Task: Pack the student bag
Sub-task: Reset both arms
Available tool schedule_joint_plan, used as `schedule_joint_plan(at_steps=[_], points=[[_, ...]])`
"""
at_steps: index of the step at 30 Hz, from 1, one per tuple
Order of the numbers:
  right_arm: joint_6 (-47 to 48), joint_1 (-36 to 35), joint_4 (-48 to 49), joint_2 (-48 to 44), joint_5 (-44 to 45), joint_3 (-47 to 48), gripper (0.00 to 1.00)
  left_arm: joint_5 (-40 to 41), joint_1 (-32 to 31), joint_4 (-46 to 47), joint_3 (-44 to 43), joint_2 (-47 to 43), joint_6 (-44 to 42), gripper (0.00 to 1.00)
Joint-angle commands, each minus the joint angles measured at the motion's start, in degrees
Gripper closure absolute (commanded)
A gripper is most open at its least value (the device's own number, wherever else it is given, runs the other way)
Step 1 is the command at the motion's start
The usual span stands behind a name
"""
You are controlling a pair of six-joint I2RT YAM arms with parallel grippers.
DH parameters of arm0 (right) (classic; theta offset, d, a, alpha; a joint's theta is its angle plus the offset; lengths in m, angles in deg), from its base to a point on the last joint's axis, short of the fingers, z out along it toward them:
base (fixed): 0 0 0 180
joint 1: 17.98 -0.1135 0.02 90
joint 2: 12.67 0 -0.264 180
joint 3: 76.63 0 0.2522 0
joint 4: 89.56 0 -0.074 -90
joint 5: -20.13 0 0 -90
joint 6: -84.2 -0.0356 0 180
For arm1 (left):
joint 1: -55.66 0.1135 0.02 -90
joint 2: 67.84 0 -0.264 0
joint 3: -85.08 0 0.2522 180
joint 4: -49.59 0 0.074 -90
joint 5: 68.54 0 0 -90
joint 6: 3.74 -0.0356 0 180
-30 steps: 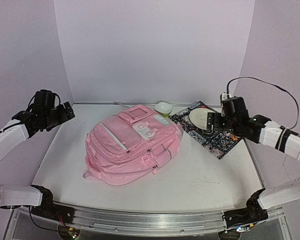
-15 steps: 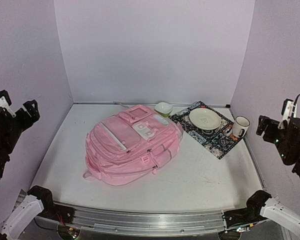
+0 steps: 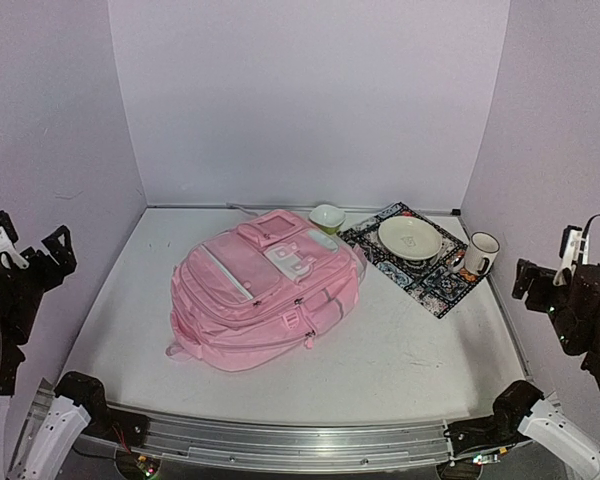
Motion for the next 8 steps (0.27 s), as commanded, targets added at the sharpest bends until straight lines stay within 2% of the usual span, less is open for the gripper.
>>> schedule_joint_plan(at_steps=[1, 8], points=[[0.8, -0.1, 0.4, -0.6, 1.3, 0.1, 0.02, 0.5, 0.1, 2.3, 0.9, -2.3, -1.8, 0.01], [0.7, -0.1, 0.0, -0.5, 1.0, 0.1, 0.02, 0.9, 0.1, 2.3, 1.0, -3.6, -1.8, 0.00]])
